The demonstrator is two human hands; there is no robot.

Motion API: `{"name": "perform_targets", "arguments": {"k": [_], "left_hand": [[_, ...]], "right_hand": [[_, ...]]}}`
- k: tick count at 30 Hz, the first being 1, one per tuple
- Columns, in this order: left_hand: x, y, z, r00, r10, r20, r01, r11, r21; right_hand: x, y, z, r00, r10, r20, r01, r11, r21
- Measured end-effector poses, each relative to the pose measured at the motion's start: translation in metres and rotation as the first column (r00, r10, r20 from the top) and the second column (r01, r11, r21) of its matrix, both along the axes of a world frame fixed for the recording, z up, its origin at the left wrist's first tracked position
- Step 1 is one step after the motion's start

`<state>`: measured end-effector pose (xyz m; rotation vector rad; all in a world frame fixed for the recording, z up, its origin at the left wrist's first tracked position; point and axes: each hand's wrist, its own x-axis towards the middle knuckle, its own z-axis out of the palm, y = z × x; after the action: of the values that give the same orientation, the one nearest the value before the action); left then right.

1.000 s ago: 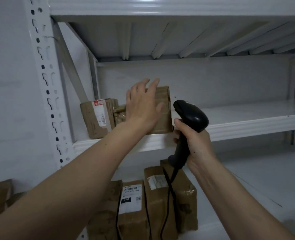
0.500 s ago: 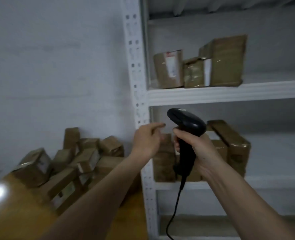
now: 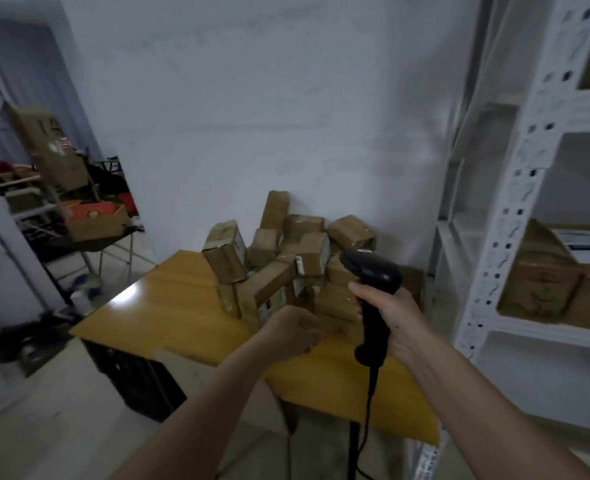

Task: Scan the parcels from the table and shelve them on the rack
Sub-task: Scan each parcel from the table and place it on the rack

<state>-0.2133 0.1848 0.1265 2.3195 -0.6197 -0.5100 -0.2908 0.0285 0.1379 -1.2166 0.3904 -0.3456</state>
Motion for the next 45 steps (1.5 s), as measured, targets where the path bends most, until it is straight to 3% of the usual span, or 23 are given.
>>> {"name": "perform_targets", "arguments": {"k": [10,14,22,27,31,37,45], "left_hand": [[0.076,0.056,-0.032,0.986,0.152,-0.072,-0.156,0.986,-0.053],[0.118,0.055,-0.041,0.969,0.238,-0.061,-0.24,0.97,-0.032],[0.245,0.024,-0.024,0.932,0.347,0.106,-0.347,0.938,-0.014],[0.315,0.013,-0.017,0.826,0.48,0.295,-0.532,0.838,0.126],[0.357,0.018,-0.022,0.767,0.543,0.342,-0.62,0.763,0.18],[0.41,0.018,-0.041,0.757,0.603,0.252,-0.649,0.74,0.178],[0.438,0.034,-0.058,0.753,0.658,0.018,-0.655,0.747,0.111]], "right_hand": [[0.076,0.044,-0.038,0.987,-0.014,-0.162,0.034,0.992,0.124],[0.122,0.04,-0.049,0.979,0.058,-0.196,-0.022,0.983,0.18],[0.232,0.023,-0.039,0.973,0.109,-0.205,-0.06,0.971,0.23],[0.292,0.013,-0.033,0.957,0.17,-0.236,-0.12,0.969,0.214],[0.326,0.015,-0.035,0.947,0.182,-0.265,-0.121,0.965,0.231],[0.351,0.023,-0.044,0.942,0.169,-0.29,-0.101,0.966,0.236],[0.366,0.042,-0.054,0.951,0.063,-0.303,0.025,0.96,0.278]]}}
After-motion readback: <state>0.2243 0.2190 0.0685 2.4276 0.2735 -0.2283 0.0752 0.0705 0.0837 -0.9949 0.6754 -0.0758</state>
